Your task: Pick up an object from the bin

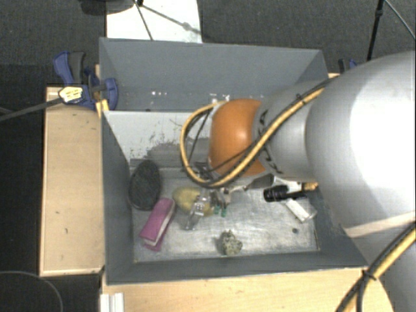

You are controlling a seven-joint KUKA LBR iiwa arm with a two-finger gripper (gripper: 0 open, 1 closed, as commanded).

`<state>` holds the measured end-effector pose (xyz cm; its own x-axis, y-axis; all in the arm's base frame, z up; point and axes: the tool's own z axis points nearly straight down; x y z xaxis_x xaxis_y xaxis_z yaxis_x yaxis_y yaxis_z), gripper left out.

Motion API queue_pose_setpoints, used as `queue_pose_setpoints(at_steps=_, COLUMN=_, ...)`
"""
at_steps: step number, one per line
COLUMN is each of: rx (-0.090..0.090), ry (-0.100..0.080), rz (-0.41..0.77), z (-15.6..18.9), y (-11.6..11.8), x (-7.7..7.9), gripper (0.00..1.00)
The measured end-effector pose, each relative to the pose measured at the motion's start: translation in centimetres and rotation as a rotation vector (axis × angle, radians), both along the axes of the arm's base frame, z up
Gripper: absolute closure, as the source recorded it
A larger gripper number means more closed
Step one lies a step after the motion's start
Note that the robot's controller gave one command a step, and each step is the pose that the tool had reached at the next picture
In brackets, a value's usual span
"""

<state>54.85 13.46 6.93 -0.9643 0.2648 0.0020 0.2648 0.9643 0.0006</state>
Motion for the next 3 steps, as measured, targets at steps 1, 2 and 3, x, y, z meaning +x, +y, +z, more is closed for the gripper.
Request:
queue_pose_setpoints(at_steps=1, rx=0.001, ry=-0.003, rz=0.000, z=0.1, y=0.1, x=0.1, gripper=0.00)
queue_pose_setpoints(at_steps=2, rx=0.002, ry=-0.003, rz=-0.001, z=0.2, y=0.2, x=0.1, gripper=1.00)
queue_pose_setpoints(at_steps=3, rx=0.002, ry=-0.011, rz=0.006, z=10.2, y=0.2, x=0.3, gripper=1.00)
